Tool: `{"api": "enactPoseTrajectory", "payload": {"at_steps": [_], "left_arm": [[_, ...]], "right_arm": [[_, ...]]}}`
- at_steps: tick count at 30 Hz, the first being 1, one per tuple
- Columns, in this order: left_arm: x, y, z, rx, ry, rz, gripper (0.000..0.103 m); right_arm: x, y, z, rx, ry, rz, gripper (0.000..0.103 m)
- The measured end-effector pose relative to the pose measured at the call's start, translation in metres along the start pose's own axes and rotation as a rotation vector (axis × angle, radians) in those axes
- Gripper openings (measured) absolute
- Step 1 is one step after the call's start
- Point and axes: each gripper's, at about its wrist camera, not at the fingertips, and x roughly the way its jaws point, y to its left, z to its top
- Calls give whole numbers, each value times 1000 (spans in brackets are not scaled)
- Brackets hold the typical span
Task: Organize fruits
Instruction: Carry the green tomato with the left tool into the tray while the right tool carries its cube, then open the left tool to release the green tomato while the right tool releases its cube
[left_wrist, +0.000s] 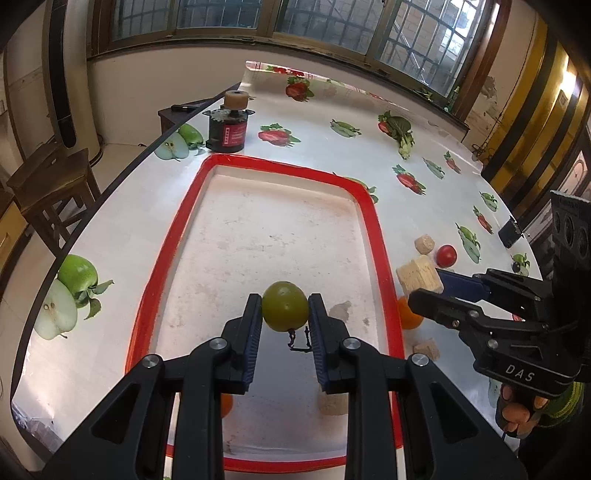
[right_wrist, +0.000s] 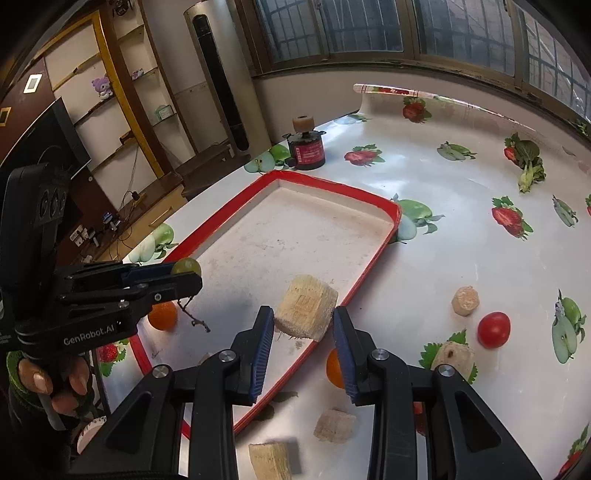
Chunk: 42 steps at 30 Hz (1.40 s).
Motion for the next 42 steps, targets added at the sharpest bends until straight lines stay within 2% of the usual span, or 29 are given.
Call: {"api": "enactPoseTrajectory", "payload": {"at_steps": [16,28,35,36,37,38,39,42], "left_arm": [[21,30,-1,-45,47,27,22],[43,38,-11,-55,102,34,23],[41,37,-11,-56,115,48,23],[39,38,-12,-60,117,50,24],[38,38,-12,-66,118,49,33],[36,39,-11,-73,116,47,46],[33,38,-12,-77,108,46,51],[25,36,-12,-74,92,46,54]], "right_arm": [[41,34,-1,-63,80,58,34],[72,42,-9,-95,153,52,34],[73,46,-10,-115,165,40,36],[72,45,-10,-114,165,40,36],[70,45,-10,-113,163,43,38],[67,45,-10,-114,160,45,44],[63,45,-10,-118,152,45,47],[52,45,-10,-125,136,42,48]]}}
